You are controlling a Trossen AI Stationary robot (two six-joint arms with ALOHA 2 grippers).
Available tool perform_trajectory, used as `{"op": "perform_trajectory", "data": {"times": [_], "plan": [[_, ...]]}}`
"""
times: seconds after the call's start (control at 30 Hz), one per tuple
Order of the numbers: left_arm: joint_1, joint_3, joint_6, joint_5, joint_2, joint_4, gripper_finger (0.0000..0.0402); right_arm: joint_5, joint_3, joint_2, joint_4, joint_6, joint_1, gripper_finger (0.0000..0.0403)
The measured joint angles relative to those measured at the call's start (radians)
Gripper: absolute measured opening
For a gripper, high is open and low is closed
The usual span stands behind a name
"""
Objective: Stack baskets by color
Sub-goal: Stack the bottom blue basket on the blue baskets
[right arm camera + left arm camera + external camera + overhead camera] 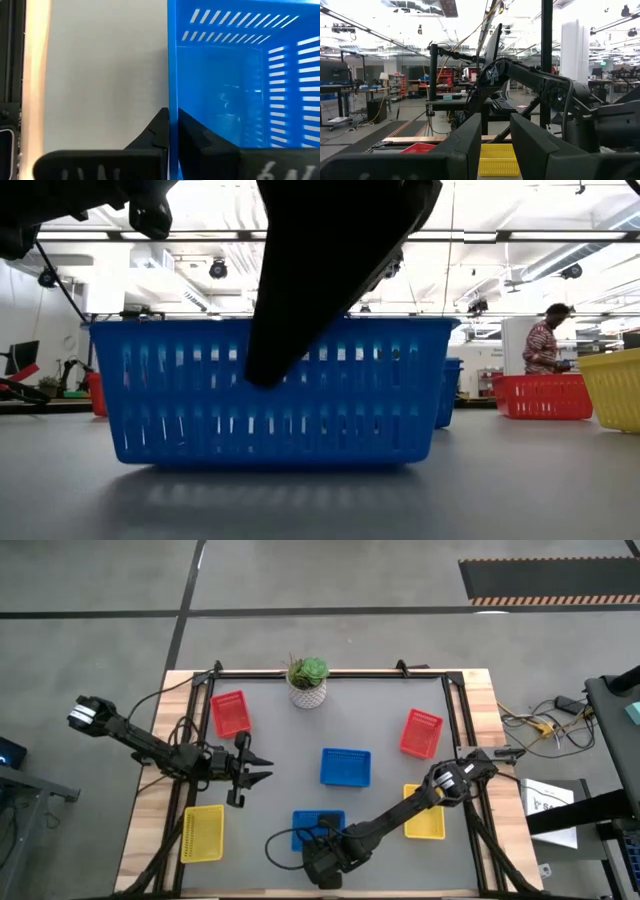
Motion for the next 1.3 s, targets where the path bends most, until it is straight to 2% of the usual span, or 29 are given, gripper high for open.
{"op": "perform_trajectory", "data": {"times": [0.27, 0.63, 0.87, 1.07, 1.3], "plan": [[0.000, 0.000, 0.000, 0.000, 0.000, -0.002, 0.0088, 0.000, 0.066, -0.003, -0.110, -0.014, 0.002, 0.0009], [0.000, -0.003, -0.002, 0.000, 0.000, -0.009, 0.0088, 0.009, 0.249, -0.005, -0.394, -0.136, 0.022, 0.0009], [0.000, -0.004, -0.002, 0.000, 0.000, -0.009, 0.0088, 0.150, 0.294, -0.032, -0.572, -0.162, 0.016, 0.0009], [0.000, -0.007, -0.002, 0.000, 0.000, -0.009, 0.0088, 0.228, 0.294, -0.088, -0.592, -0.198, -0.006, 0.0009], [0.000, -0.008, -0.002, 0.000, 0.000, -0.008, 0.0088, 0.246, 0.293, -0.131, -0.570, -0.280, -0.060, 0.0009]]}}
